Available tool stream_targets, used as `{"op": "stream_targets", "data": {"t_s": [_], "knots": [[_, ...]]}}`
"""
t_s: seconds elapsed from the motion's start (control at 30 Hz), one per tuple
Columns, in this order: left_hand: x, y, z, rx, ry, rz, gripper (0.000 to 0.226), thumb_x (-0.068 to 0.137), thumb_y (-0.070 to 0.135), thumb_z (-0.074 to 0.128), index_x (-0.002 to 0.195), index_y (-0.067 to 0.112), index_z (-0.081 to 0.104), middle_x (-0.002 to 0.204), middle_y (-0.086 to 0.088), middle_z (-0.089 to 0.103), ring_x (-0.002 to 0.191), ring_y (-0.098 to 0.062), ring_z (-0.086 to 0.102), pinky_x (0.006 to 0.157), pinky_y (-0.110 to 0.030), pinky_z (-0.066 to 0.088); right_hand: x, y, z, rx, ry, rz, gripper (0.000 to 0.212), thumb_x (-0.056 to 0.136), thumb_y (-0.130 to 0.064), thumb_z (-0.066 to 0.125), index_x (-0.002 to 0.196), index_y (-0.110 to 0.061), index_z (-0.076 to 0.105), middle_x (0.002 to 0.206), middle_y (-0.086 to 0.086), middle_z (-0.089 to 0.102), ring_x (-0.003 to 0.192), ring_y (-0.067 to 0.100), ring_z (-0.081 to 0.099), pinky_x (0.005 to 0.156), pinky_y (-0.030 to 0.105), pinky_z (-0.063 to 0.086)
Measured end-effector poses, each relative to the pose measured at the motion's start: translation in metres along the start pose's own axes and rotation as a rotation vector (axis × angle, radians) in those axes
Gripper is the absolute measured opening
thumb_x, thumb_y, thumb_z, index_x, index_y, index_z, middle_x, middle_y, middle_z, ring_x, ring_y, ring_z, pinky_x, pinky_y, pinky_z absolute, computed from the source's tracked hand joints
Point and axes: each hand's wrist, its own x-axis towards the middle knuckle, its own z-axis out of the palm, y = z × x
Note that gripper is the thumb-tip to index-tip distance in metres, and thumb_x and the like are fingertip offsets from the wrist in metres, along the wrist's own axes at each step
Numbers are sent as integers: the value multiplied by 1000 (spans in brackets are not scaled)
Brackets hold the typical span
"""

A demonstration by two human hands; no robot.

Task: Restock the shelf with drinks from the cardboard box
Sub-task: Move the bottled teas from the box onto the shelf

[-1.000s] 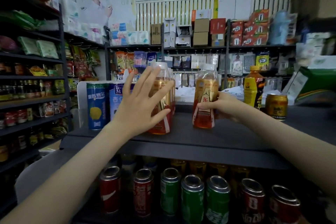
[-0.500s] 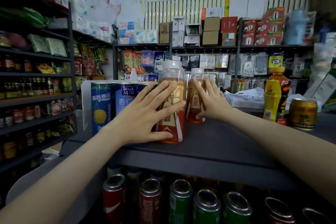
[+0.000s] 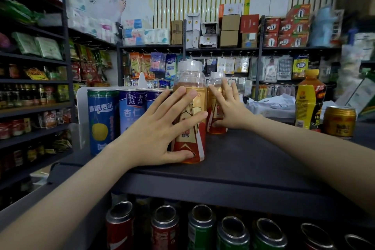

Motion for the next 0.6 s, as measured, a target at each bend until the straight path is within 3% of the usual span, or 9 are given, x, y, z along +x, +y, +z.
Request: {"op": "stream_targets", "data": {"t_s": [0.03, 0.07, 0.13, 0.17, 0.3, 0.6], "knots": [[0, 1, 1, -6, 10, 0, 75, 90, 64, 37, 150, 25, 17, 158, -13, 4, 147, -32, 1, 118, -50, 6, 2, -3, 2, 85, -10, 10, 122, 75, -26, 80, 147, -42, -16, 151, -2, -40, 144, 39, -17, 111, 62, 24], [1, 1, 1, -12, 18, 0, 75, 89, 64, 38, 150, 25, 18, 158, -13, 5, 147, -32, 1, 118, -50, 7, 4, -5, 4, 151, -10, 11, 122, 75, -18, 80, 148, -41, -15, 149, -2, -43, 145, 42, 4, 106, 54, 38], [1, 2, 2, -24, 30, 3, 75, 89, 64, 39, 150, 25, 19, 158, -14, 6, 147, -33, 1, 118, -51, 7, 7, -7, 7, 211, -3, -2, 123, 74, -7, 79, 150, -41, -12, 146, -3, -47, 124, 36, 49, 82, 38, 56], [1, 2, 2, -30, 32, 6, 75, 89, 64, 39, 150, 25, 19, 158, -13, 5, 147, -33, 1, 118, -50, 7, 8, -8, 7, 228, -1, 3, 122, 74, -5, 78, 150, -41, -10, 146, -3, -47, 118, 33, 54, 76, 36, 57], [1, 0, 3, -45, 31, 12, 74, 90, 65, 35, 150, 25, 19, 158, -14, 6, 146, -33, 1, 119, -49, 6, 8, -9, 7, 287, 26, 47, 118, 74, -1, 77, 151, -41, -2, 148, -4, -44, 129, 42, 41, 81, 40, 57], [1, -3, 3, -37, 52, 29, 75, 89, 64, 40, 149, 24, 21, 157, -15, 7, 146, -33, 2, 118, -49, 8, 9, -23, 9, 268, 80, 154, 105, 81, -13, 73, 153, -32, -1, 150, 4, -42, 118, 36, 53, 76, 34, 48]]}}
